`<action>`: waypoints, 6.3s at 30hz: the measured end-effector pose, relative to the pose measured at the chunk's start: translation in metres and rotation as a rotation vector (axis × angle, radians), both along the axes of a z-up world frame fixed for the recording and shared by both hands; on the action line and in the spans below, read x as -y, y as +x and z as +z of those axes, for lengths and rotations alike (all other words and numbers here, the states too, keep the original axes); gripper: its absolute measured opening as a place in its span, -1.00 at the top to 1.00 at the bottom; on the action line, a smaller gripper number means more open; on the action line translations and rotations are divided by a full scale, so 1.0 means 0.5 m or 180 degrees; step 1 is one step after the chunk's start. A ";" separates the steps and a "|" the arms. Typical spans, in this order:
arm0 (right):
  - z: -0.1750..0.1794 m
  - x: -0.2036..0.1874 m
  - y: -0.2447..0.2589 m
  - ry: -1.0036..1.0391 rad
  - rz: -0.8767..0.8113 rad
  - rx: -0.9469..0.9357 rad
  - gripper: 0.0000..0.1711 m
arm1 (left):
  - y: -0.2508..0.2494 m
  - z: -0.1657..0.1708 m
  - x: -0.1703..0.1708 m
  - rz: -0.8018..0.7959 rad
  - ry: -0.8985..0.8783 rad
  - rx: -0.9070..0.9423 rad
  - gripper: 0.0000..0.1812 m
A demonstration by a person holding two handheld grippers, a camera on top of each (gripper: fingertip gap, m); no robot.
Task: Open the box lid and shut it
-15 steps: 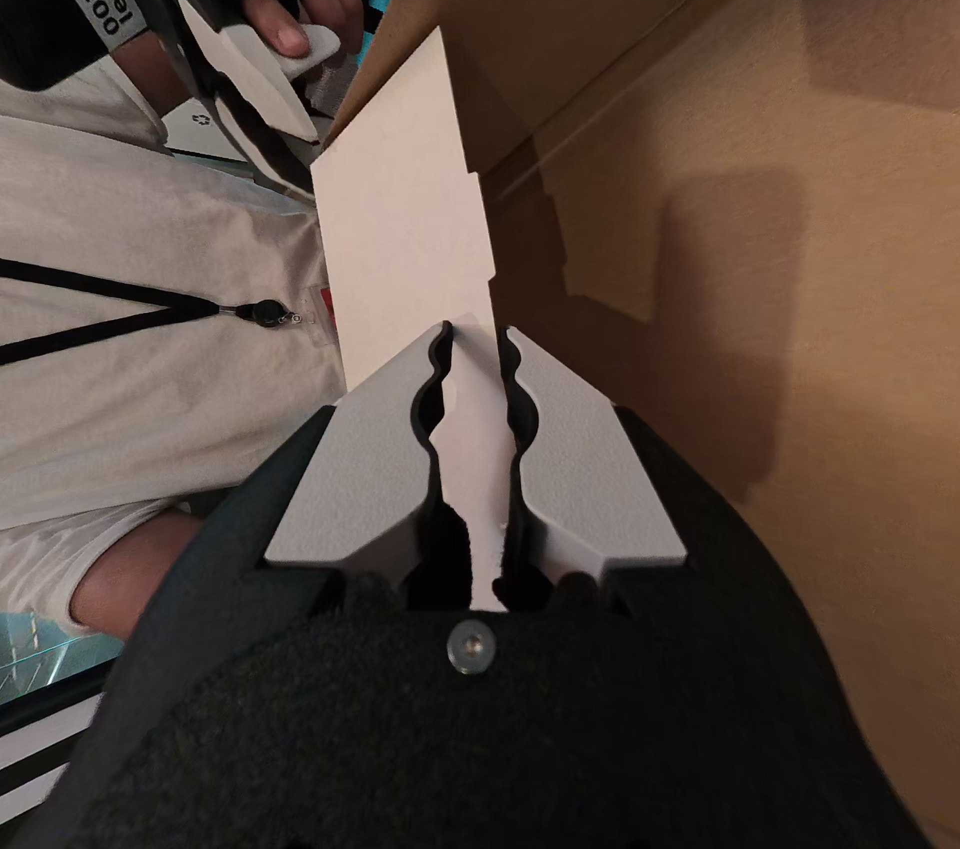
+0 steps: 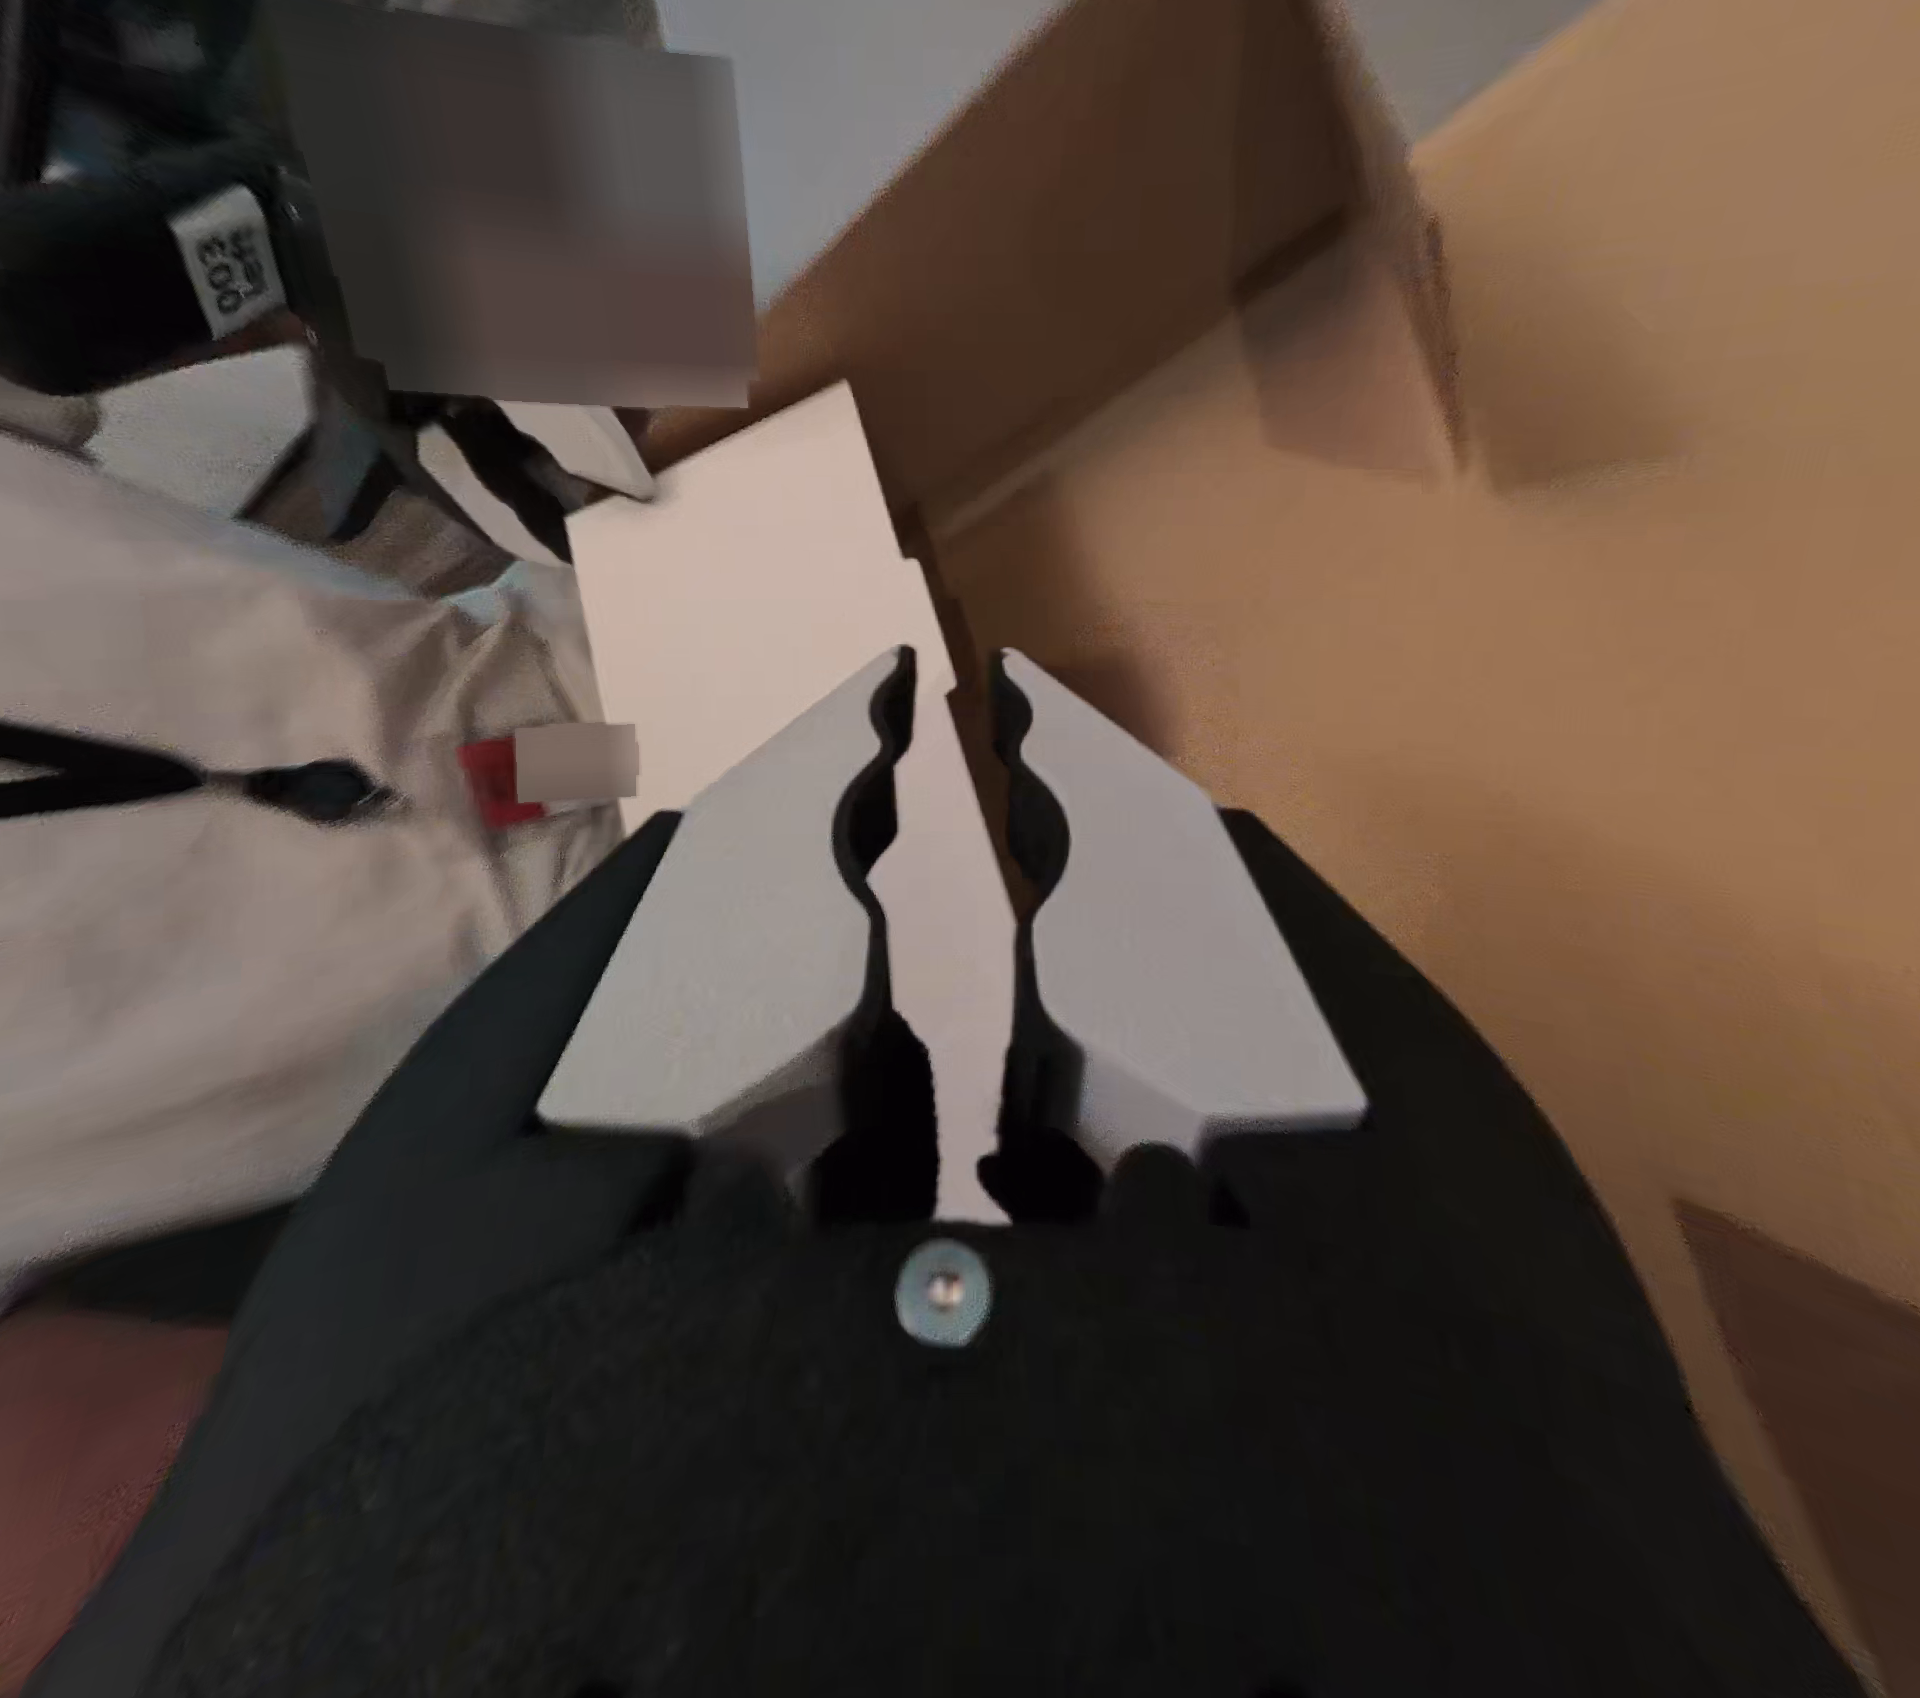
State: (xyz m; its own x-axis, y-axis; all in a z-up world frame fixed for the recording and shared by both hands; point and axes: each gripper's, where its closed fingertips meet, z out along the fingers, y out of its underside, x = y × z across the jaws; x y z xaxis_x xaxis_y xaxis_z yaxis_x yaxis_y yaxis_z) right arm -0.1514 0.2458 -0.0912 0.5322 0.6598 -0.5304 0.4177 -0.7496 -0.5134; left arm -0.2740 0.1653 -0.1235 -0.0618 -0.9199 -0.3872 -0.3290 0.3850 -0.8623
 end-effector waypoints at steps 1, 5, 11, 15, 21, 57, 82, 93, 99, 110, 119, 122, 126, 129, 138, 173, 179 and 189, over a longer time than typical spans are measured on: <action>0.035 0.010 0.017 0.0335 -0.0151 0.0049 0.79 | 0.000 0.000 0.001 0.0000 0.0014 -0.0001 0.63; 0.145 0.109 0.117 0.1458 -0.1064 0.0001 0.50 | -0.002 -0.001 -0.001 0.0039 -0.0038 -0.0001 0.64; 0.063 0.260 0.228 0.2003 -0.2351 -0.0374 -0.12 | 0.000 -0.001 -0.002 0.0109 -0.0033 0.0024 0.65; 0.016 0.302 0.239 0.2549 -0.2554 0.0172 -0.15 | 0.003 -0.001 -0.003 0.0126 0.0035 0.0018 0.67; 0.005 0.323 0.238 0.2616 -0.2474 0.0857 0.01 | 0.008 -0.001 0.000 0.0105 0.0080 -0.0014 0.67; 0.012 0.324 0.376 0.2173 -0.3711 0.0094 0.46 | 0.024 -0.001 0.015 0.0091 0.0432 0.0007 0.68; 0.031 0.319 0.300 0.2026 -0.3431 0.0134 0.37 | -0.008 0.004 -0.026 0.0785 -0.0683 0.0348 0.21; 0.012 0.322 0.283 0.2036 -0.3490 0.0339 0.31 | -0.023 0.017 -0.020 0.1207 -0.1072 0.0678 0.21; 0.003 0.321 0.255 0.1968 -0.3374 0.0154 0.36 | -0.051 0.036 -0.033 0.1544 -0.1323 0.1089 0.21; -0.004 0.320 0.257 0.1991 -0.3374 0.0212 0.32 | -0.071 0.033 -0.040 0.1610 -0.1157 0.1287 0.19; -0.013 0.381 0.330 0.2051 -0.3607 0.0240 0.22 | -0.075 0.047 -0.015 0.1313 -0.0698 0.1220 0.19; -0.042 0.406 0.345 0.1988 -0.3500 0.0316 0.20 | -0.076 0.033 0.005 0.1197 -0.0666 0.1114 0.19; -0.091 0.408 0.341 0.1530 -0.3556 -0.0216 0.10 | -0.075 0.023 0.012 0.1199 -0.0736 0.1018 0.11; -0.080 0.393 0.332 0.1451 -0.3643 -0.0885 0.10 | -0.076 0.022 0.006 0.1234 -0.0826 0.1015 0.08; -0.029 0.355 0.277 0.1606 -0.3378 -0.1157 0.23 | -0.075 0.026 0.001 0.1271 -0.0850 0.1042 0.09; -0.108 0.428 0.441 0.1031 -0.4193 -0.0319 0.51 | -0.072 0.024 0.007 0.1177 -0.0826 0.1017 0.14; -0.183 0.372 0.429 0.0153 -0.3812 -0.0491 0.48 | -0.072 0.025 0.008 0.1165 -0.0770 0.1004 0.14; -0.173 0.321 0.379 -0.0505 -0.3163 -0.1153 0.96 | -0.067 0.027 0.007 0.1161 -0.0751 0.1023 0.15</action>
